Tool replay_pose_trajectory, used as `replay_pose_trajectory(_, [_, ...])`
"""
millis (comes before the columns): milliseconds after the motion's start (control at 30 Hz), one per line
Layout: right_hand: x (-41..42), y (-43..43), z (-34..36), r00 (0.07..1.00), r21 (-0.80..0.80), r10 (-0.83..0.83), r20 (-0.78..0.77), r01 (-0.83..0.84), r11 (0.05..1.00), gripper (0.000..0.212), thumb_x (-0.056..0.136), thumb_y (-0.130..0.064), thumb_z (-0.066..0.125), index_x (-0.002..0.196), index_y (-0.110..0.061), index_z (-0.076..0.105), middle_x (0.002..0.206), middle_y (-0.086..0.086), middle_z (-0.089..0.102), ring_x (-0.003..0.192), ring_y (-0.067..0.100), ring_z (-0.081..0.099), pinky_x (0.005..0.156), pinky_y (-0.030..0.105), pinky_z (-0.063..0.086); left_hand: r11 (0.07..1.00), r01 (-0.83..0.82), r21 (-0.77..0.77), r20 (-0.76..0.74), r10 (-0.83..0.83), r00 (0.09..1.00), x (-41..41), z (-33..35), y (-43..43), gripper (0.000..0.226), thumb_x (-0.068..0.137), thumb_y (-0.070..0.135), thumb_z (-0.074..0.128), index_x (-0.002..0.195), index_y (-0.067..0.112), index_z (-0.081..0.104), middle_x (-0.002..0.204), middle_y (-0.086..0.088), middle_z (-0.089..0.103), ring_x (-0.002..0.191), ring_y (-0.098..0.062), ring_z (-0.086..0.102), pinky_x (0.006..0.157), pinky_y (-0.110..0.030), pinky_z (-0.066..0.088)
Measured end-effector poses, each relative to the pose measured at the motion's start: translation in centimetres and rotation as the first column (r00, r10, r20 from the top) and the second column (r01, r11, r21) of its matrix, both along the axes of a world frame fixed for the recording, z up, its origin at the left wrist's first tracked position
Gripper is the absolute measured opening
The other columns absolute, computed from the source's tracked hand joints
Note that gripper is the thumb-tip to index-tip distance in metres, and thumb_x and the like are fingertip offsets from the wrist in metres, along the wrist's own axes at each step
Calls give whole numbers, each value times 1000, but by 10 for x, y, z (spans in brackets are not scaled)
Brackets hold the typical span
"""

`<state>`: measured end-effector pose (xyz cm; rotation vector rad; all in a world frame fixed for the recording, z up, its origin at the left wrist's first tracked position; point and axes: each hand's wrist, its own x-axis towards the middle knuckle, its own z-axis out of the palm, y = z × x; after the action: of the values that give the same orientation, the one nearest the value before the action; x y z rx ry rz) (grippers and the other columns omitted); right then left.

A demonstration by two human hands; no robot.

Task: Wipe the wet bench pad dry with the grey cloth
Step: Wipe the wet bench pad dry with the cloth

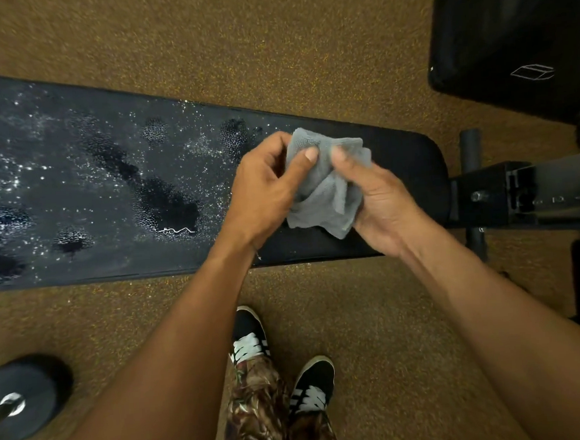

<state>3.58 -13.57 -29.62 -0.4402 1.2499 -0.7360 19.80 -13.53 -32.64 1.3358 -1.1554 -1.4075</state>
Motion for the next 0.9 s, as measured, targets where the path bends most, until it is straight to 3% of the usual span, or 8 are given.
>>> replay_pose_trajectory(167, [-9, 3, -4, 986, 32, -42, -160, 48, 998, 50, 85, 12, 42, 129, -4, 58, 122, 15, 67, 115, 32, 63, 94, 44, 54, 996, -29, -82, 242, 48, 969, 1, -5, 4, 21, 104, 40, 54, 95, 20, 56, 77, 8, 57, 70, -6, 53, 63, -40, 46])
replay_pose_trajectory(333, [-7, 4, -3, 995, 79, -30, -94, 38, 996, 35, 94, -24, 56, 125, -9, 61, 119, 12, 69, 103, 25, 67, 86, 40, 54, 997, -74, -32, 368, 81, 927, -3, -11, 7, 31, 104, 47, 53, 101, 17, 55, 73, 14, 56, 67, -7, 54, 61, -35, 44])
replay_pose_trajectory(567, [-1, -3, -6, 921, -302, -173, -349, 65, 951, 47, 91, -9, 68, 132, -21, 48, 114, 4, 65, 95, 13, 70, 77, 33, 58, 989, -150, 3, 307, 141, 941, -6, -5, -1, 45, 93, 48, 70, 129, 28, 53, 84, 9, 73, 74, -5, 69, 68, -36, 57])
replay_pose_trajectory(600, [-3, -5, -6, 849, -345, -146, -508, -46, 937, 47, 92, -17, 68, 134, -23, 47, 119, 2, 62, 101, 12, 67, 82, 36, 57, 990, -135, -32, 379, 137, 915, -6, -4, -3, 49, 93, 48, 69, 134, 30, 50, 88, 10, 73, 77, -5, 70, 69, -34, 56])
replay_pose_trajectory(667, [-6, -7, -10, 474, -277, -75, -877, -373, 885, 58, 93, -39, 64, 144, -27, 39, 137, 0, 49, 120, 15, 54, 95, 39, 52, 981, -49, -185, 646, 159, 747, -4, -5, -3, 42, 99, 48, 60, 136, 30, 51, 108, 12, 72, 92, -12, 70, 74, -35, 55])
replay_pose_trajectory(733, [0, -6, -10, 140, -158, -94, -986, -577, 801, 67, 93, -47, 59, 150, -25, 33, 150, 4, 36, 133, 24, 40, 102, 41, 45, 941, 6, -338, 776, 275, 568, 2, -8, -1, 30, 102, 35, 53, 129, 26, 61, 117, 3, 69, 98, -22, 64, 71, -36, 52])
replay_pose_trajectory(833, [24, -3, -20, -54, 5, -68, -996, -813, 582, 67, 92, -57, 50, 150, -26, 36, 158, 6, 31, 141, 31, 33, 108, 48, 37, 904, 16, -428, 800, 370, 472, 10, -18, 5, 34, 97, 18, 47, 124, 23, 66, 119, -2, 69, 102, -30, 61, 73, -40, 44])
replay_pose_trajectory(900, [40, -1, -37, -168, 185, 80, -982, -831, 524, 80, 89, -71, 34, 156, -30, 20, 165, 7, 16, 150, 34, 16, 118, 54, 23, 897, 50, -440, 810, 372, 454, 14, -24, 12, 36, 98, 19, 45, 126, 23, 66, 127, 1, 68, 111, -29, 61, 83, -42, 45])
